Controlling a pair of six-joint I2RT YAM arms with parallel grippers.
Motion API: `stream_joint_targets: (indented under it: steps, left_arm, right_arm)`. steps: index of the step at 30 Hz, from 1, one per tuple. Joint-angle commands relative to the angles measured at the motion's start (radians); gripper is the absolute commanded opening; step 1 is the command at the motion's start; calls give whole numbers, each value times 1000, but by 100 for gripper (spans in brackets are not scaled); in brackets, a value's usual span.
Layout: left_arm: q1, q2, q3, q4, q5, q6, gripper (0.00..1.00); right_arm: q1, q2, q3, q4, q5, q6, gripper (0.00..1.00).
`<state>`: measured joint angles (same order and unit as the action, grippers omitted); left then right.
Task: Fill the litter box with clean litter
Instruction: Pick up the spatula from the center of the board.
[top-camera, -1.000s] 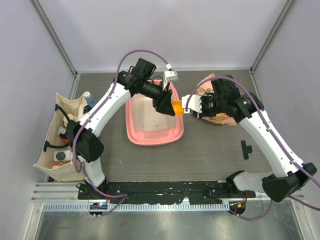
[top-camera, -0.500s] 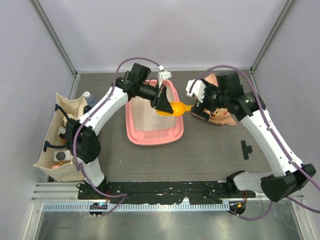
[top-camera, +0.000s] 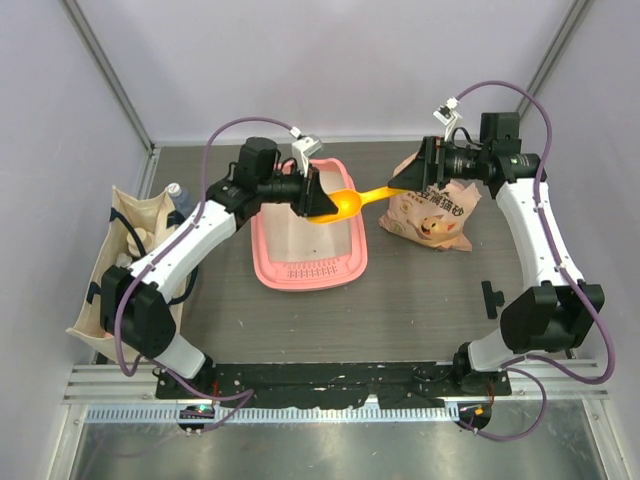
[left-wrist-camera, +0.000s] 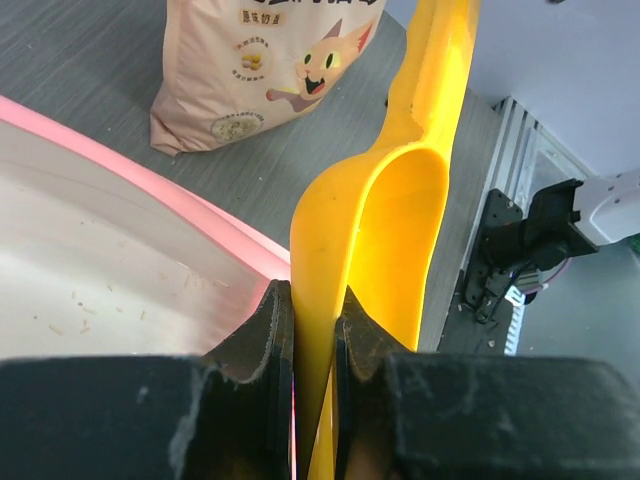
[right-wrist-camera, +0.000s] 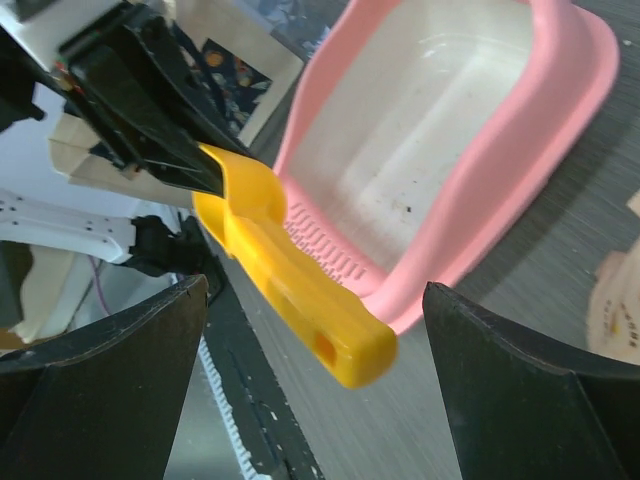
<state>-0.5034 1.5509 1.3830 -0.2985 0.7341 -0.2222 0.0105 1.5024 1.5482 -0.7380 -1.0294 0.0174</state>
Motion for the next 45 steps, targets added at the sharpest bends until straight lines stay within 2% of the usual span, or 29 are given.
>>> stream_joint_targets:
  steps: [1,5,7,8,9,10,11,13,16,18,19,20,21,22,23,24,26,28,30,34,38,42,44,45]
  left_arm:
    - [-14,-6,31,21,-12,89,0]
    - [-21,15,85,-33,5,133,0]
    - [-12,14,80,14,-27,34,0]
    - [0,9,45,71,17,-42,0]
    - [20,9,24,137,37,-230,0]
    - [20,9,-1,224,40,-291,0]
    - [22,9,-5,248,39,-328,0]
    - [14,17,-6,292,44,-374,0]
    - [11,38,22,271,56,-327,0]
    - [9,66,65,208,108,-240,0]
    - [9,78,136,71,117,-65,0]
    - [9,89,172,-11,116,22,0]
    - [11,97,201,-80,110,123,0]
    - [12,97,236,-185,88,280,0]
    - [11,95,244,-226,74,361,0]
    - [11,91,249,-285,65,420,0]
    - [11,68,246,-321,30,545,0]
    - [11,48,238,-347,22,595,0]
    - [5,32,229,-355,19,630,0]
    - [-32,-9,191,-372,-1,710,0]
    - [-50,-54,131,-289,-25,687,0]
    - [-60,-63,119,-286,-47,705,0]
    - [-58,-61,114,-286,-62,704,0]
    - [-58,-71,105,-248,-77,687,0]
  right_arm:
    - [2,-41,51,68,-106,66,93]
    - [3,-10,85,-32,-106,-46,89]
    - [3,-53,49,-12,-89,-79,89]
    - [2,-79,20,27,-74,-51,88]
    - [2,-147,-23,202,-46,20,88]
    - [2,-184,-125,312,39,150,90]
    - [2,-214,-173,498,70,208,92]
    - [2,-257,-240,590,135,271,94]
    - [2,-216,-214,591,125,299,92]
    - [3,-186,-118,469,33,152,90]
    - [3,-154,-76,403,5,85,89]
    - [2,-137,-30,232,-42,11,89]
    - [3,-114,63,122,-49,-204,89]
    - [3,-94,110,6,-40,-308,89]
    - [11,-44,151,-225,-25,-436,89]
    - [17,-22,220,-332,30,-655,88]
    - [32,40,268,-577,98,-860,86]
    - [60,68,306,-673,201,-1030,83]
    - [74,84,312,-719,235,-1079,82]
    - [98,78,302,-670,250,-1087,83]
    - [154,123,338,-766,241,-1151,83]
    - [187,117,305,-765,226,-1136,81]
    - [151,105,305,-674,194,-1044,77]
    - [116,99,300,-626,149,-925,77]
